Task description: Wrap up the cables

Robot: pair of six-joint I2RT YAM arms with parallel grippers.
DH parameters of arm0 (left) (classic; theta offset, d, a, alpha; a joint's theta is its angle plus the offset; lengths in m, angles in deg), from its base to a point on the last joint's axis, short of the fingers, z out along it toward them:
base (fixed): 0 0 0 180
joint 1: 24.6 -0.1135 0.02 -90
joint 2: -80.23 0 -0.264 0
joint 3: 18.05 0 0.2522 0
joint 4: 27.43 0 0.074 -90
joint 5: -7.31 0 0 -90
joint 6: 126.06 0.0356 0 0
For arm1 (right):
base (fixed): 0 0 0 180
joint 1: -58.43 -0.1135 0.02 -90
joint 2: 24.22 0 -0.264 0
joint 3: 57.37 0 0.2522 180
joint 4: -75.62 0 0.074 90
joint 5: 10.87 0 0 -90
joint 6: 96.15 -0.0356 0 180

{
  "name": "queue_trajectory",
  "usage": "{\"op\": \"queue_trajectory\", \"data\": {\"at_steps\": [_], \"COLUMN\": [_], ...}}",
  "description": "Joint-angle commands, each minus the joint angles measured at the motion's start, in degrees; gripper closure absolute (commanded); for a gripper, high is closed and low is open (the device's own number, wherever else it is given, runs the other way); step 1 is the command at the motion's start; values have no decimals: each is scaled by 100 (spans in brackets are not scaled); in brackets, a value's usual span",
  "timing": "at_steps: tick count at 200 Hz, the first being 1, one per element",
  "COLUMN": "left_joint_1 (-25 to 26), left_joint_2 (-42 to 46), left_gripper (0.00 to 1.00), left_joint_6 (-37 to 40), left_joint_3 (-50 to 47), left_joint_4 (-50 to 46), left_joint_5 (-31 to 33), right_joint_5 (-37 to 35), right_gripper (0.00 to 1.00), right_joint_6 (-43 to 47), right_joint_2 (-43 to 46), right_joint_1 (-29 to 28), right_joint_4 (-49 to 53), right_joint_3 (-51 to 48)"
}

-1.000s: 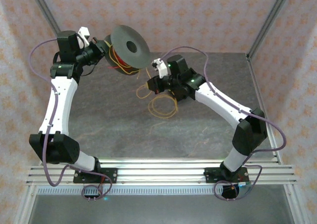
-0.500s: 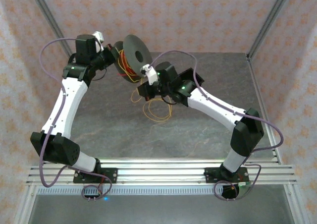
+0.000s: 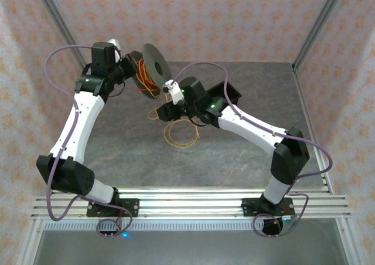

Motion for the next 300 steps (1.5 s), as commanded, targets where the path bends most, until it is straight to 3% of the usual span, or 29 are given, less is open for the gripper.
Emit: {"op": "queue_trajectory", "data": {"at_steps": [1,32,85,145,187,237,300], "left_joint_1": [-21,-25,-39,-42,-68,-120,-268], "left_joint_2": [272,325,362,330,249,118,11], "left_gripper": [100,100,100,100,100,100,100], "left_joint_6": [150,209,148,33,-45,-270,-325], "left_joint_3": [477,579,922,1762,2432,2983,3383], "left_joint_4": [430,296,157,-329,-680,-801,-983], "left_joint_5": [35,-58,-202,-680,-1072,-1393,-1735], "right_joint_5": [-34,193,637,1522,2178,2772,3029], "right_gripper": [40,26,20,23,26,39,40], "right_joint_6": [-157,-274,-822,-1146,-934,-384,6], "right_joint_2": [679,1494,2471,1960,1103,14,46], "right_joint_1": [273,555,1374,1963,2289,2508,2777], "right_joint_4": [203,119,-283,-822,-750,-337,-377], "right_joint_3": [95,-418,-1744,-2547,-2021,-930,-519]}}
